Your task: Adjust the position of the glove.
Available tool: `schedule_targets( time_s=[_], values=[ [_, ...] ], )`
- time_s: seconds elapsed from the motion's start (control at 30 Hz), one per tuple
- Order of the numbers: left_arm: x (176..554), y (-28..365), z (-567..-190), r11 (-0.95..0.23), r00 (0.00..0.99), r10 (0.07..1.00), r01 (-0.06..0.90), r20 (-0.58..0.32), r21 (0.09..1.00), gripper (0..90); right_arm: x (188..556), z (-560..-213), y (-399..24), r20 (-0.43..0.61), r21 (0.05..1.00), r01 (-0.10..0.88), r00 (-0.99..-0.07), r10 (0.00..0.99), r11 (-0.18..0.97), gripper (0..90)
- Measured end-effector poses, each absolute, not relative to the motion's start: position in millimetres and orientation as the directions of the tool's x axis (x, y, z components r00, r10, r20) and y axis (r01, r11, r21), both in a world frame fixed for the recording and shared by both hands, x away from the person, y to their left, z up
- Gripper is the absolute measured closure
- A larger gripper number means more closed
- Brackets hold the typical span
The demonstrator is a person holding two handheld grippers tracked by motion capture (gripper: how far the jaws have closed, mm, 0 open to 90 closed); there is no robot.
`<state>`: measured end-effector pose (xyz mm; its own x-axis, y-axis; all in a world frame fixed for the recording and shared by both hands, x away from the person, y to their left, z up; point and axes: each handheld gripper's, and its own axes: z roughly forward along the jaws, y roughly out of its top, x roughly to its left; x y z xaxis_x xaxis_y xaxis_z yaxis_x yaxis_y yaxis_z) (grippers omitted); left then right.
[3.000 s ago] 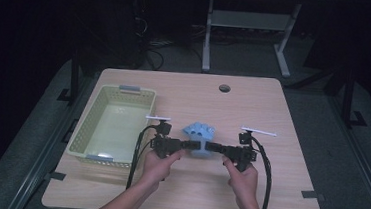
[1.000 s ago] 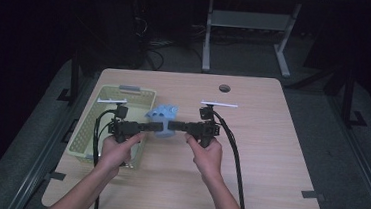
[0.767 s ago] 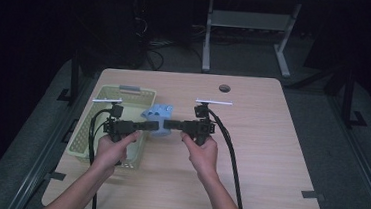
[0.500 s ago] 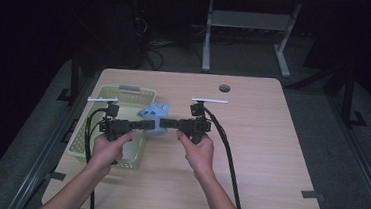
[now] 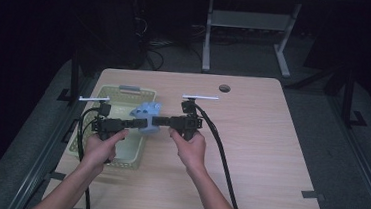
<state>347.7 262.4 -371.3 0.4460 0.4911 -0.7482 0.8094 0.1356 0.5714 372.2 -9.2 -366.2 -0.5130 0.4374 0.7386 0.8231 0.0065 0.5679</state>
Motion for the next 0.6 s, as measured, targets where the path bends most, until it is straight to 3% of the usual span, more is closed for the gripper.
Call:
schedule_targets(
  time_s=[0.6],
  values=[
    [347, 292, -370, 0.160, 0.435, 0.493, 0.806, -0.754, 0.570, 68.4, 378, -362, 21, 0.744, 0.566, 0.824, -0.520, 0.420, 0.019, 76.1]
  ],
)
